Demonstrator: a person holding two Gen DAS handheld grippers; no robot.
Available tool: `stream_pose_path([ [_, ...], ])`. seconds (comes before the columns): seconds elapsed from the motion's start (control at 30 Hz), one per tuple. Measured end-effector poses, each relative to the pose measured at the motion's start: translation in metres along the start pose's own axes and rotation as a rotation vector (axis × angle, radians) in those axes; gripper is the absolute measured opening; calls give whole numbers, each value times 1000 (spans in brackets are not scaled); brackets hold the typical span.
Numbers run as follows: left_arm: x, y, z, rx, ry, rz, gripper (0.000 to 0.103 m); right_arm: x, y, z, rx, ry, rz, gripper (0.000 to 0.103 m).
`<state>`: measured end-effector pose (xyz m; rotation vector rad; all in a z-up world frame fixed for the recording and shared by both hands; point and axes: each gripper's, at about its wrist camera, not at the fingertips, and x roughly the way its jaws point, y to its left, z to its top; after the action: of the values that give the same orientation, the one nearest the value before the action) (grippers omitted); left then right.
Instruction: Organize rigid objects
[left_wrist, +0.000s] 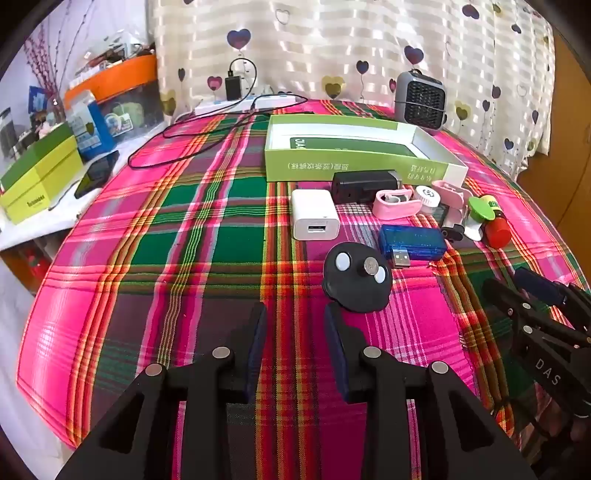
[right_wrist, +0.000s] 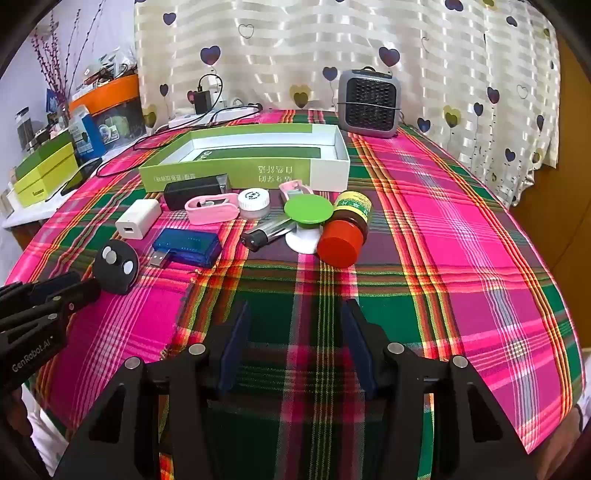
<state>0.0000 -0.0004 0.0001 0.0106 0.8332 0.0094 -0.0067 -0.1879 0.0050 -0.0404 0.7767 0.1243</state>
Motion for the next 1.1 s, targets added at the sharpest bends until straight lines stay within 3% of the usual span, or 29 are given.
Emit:
stream_pose_path([
  [1.1, 0, 0, 0, 3, 0, 4, 30, -1, 0, -1, 2, -12, 2, 52],
])
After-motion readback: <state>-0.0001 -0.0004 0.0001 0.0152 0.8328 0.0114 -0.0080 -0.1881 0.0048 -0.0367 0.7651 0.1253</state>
